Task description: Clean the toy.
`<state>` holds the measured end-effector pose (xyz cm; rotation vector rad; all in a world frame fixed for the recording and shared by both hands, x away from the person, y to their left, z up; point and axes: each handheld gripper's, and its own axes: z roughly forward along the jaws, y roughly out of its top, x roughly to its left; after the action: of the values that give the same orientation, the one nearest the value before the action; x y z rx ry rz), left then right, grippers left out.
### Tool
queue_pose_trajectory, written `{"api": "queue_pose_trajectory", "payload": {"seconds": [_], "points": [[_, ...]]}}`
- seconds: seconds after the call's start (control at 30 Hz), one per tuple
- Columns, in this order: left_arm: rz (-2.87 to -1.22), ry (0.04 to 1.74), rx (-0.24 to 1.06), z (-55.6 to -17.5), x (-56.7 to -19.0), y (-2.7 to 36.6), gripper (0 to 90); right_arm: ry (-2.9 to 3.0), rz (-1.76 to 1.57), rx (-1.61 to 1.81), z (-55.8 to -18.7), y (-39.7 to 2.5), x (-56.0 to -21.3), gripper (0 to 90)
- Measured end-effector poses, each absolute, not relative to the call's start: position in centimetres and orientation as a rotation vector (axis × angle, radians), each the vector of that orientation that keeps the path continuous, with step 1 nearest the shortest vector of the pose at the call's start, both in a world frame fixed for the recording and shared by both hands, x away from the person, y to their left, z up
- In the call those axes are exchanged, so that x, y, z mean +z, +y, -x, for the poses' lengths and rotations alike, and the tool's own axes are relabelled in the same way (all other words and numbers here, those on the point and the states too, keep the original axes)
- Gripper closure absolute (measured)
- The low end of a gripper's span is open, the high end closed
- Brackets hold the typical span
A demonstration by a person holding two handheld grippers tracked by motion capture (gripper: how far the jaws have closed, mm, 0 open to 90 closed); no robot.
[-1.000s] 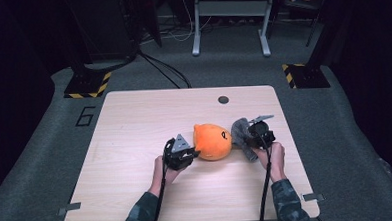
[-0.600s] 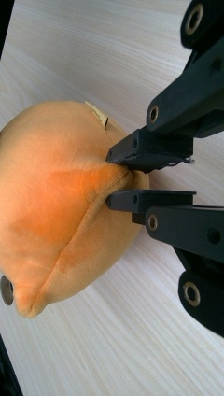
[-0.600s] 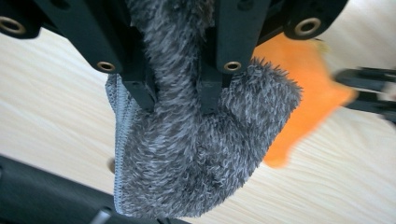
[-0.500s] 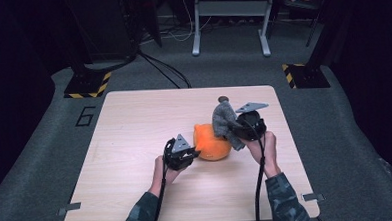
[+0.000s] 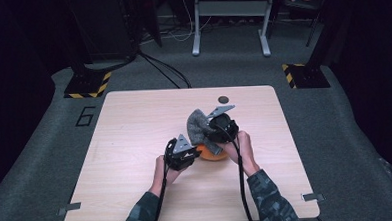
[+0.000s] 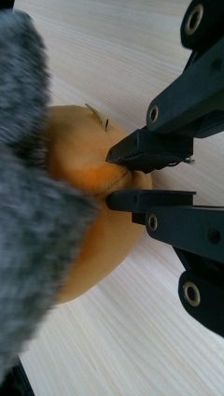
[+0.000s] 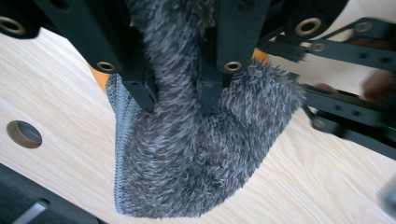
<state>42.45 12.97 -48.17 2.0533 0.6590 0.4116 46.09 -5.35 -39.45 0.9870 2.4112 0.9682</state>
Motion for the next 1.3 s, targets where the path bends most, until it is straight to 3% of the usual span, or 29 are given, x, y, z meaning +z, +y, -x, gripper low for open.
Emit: {"api": "queue_pose_trajectory", "payload": {"seconds": [0.67,1.3], "points": [[-2.054,0.669,0.394,-42.6,-48.2,13.1,78.3,2.380,-1.053,0.897,-46.7,-7.5,-40.5,72.0],[-2.057,0.672,0.393,-42.7,-48.2,13.2,78.2,2.309,-1.244,0.855,-47.3,-12.7,-42.7,71.9]]}}
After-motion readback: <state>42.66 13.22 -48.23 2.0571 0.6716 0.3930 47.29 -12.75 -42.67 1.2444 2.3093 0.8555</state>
